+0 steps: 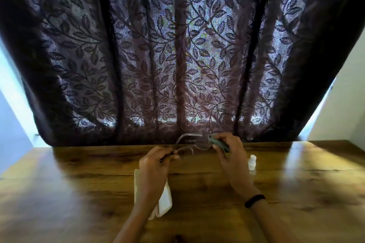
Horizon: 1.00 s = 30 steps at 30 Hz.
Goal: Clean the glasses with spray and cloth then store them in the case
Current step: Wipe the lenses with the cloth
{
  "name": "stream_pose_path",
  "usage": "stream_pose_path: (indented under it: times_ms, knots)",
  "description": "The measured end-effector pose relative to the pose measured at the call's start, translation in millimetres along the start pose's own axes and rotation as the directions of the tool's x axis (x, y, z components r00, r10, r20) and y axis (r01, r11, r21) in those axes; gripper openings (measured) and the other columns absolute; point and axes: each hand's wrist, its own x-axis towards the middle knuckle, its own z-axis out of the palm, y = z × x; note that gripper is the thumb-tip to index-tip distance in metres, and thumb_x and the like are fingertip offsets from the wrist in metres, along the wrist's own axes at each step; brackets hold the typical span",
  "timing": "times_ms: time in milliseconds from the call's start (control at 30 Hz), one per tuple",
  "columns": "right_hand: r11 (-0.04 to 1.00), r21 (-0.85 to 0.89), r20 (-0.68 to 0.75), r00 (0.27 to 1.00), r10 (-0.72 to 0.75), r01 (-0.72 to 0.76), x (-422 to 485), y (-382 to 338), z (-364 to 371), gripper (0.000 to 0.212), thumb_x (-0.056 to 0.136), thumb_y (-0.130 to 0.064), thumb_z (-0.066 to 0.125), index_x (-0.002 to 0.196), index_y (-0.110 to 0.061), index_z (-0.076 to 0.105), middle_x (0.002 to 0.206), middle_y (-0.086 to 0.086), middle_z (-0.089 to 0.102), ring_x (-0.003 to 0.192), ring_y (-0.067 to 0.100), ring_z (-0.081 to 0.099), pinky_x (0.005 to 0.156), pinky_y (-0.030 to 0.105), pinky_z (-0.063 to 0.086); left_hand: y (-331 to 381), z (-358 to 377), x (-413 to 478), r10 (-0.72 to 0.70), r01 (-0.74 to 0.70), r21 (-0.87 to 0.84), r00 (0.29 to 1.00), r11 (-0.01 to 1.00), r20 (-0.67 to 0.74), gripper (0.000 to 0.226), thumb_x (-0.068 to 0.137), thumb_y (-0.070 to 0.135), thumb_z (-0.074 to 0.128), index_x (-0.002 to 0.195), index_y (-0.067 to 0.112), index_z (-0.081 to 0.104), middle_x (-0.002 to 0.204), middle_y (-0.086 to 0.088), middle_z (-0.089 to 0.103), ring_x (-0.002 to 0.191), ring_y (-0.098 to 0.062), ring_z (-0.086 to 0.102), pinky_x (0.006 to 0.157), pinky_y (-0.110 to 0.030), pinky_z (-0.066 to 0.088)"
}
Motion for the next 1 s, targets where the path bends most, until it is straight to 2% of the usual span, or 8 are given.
stream_pose_path:
  times_ms: [133, 267, 400, 467, 600, 733, 933, 1000]
  knots:
    - [0.999, -0.043, 0.088, 0.996, -0.004, 0.008, 1.1, 4.7, 8.3, 0.019, 0.083, -0.002, 0.062, 0.101, -0.007, 0.060, 0.106, 0.010, 0.052, 0.090, 0.014, 0.049, 0.080, 0.018, 0.038, 5.9, -0.6, 2.7, -0.014, 0.015, -0.043, 0.999, 0.999, 0.040, 0.030, 0.068, -0.012, 0.071, 0.076, 0.017, 0.073, 0.078, 0.015, 0.067, 0.073, 0.005, 0.065, 0.066, -0.005, 0.048]
    - [0.999, -0.050, 0.087, 0.996, -0.015, 0.020, -1.5, 11.1, 14.0, 0.020, 0.080, 0.000, 0.063, 0.098, -0.008, 0.061, 0.101, 0.006, 0.051, 0.090, 0.014, 0.047, 0.080, 0.023, 0.041, 8.7, -4.4, 3.1, 0.011, -0.009, -0.047, 0.999, 0.999, 0.046, 0.034, 0.067, -0.010, 0.073, 0.074, 0.023, 0.071, 0.075, 0.016, 0.067, 0.071, 0.002, 0.066, 0.066, -0.010, 0.052]
    - [0.996, -0.025, 0.179, 0.981, -0.078, 0.084, -8.2, 14.5, 20.7, 0.020, 0.085, -0.018, 0.062, 0.105, -0.015, 0.059, 0.105, -0.005, 0.042, 0.091, 0.003, 0.044, 0.080, 0.009, 0.035, 6.4, -4.9, 1.6, 0.033, -0.033, -0.040, 0.999, 0.999, 0.010, 0.040, 0.065, -0.009, 0.074, 0.076, 0.028, 0.068, 0.075, 0.020, 0.066, 0.071, 0.004, 0.066, 0.065, -0.010, 0.052]
    - [0.991, -0.006, 0.186, 0.974, -0.130, 0.134, -10.7, 13.9, 22.5, 0.017, 0.088, -0.019, 0.058, 0.105, -0.017, 0.059, 0.107, -0.006, 0.044, 0.089, -0.004, 0.045, 0.078, 0.008, 0.039, 5.3, -3.3, 1.1, 0.031, -0.031, -0.038, 0.999, 0.999, 0.009, 0.038, 0.065, -0.009, 0.075, 0.078, 0.027, 0.070, 0.075, 0.020, 0.066, 0.072, 0.004, 0.065, 0.066, -0.010, 0.052]
    - [0.986, -0.045, 0.140, 0.978, -0.153, 0.161, -8.4, 18.6, 19.9, 0.016, 0.090, -0.010, 0.053, 0.104, -0.014, 0.058, 0.108, 0.004, 0.051, 0.079, -0.001, 0.049, 0.070, 0.009, 0.042, 5.5, -3.5, 2.4, 0.012, -0.012, -0.040, 1.000, 0.999, 0.010, 0.048, 0.065, -0.010, 0.074, 0.077, 0.036, 0.068, 0.075, 0.022, 0.066, 0.071, 0.003, 0.066, 0.066, -0.013, 0.054]
    - [0.992, -0.114, 0.113, 0.993, -0.036, 0.049, -3.2, 24.6, 14.8, 0.016, 0.093, -0.008, 0.047, 0.108, -0.008, 0.054, 0.114, 0.011, 0.048, 0.069, 0.009, 0.050, 0.058, 0.014, 0.042, 8.3, -4.0, 1.3, 0.002, -0.002, -0.062, 1.000, 0.998, -0.001, 0.058, 0.067, -0.012, 0.072, 0.074, 0.046, 0.064, 0.073, 0.021, 0.067, 0.072, 0.003, 0.066, 0.066, -0.012, 0.053]
    - [0.983, -0.048, 0.138, 0.976, -0.167, 0.175, -12.7, 14.8, 17.9, 0.016, 0.091, -0.004, 0.049, 0.105, -0.008, 0.056, 0.112, 0.007, 0.048, 0.084, 0.006, 0.054, 0.079, 0.007, 0.044, 9.5, -2.7, 0.5, -0.009, 0.007, -0.078, 1.000, 0.997, -0.025, 0.050, 0.066, -0.011, 0.073, 0.076, 0.037, 0.067, 0.074, 0.017, 0.068, 0.072, 0.003, 0.066, 0.066, -0.008, 0.051]
    - [0.980, -0.056, 0.132, 0.975, -0.181, 0.190, -12.0, 14.5, 17.5, 0.016, 0.090, -0.004, 0.050, 0.105, -0.008, 0.056, 0.111, 0.007, 0.049, 0.081, 0.004, 0.052, 0.077, 0.002, 0.042, 7.2, -3.1, 0.8, -0.004, 0.002, -0.060, 0.999, 0.998, -0.033, 0.039, 0.065, -0.011, 0.073, 0.077, 0.026, 0.071, 0.077, 0.017, 0.067, 0.072, 0.001, 0.066, 0.066, -0.012, 0.053]
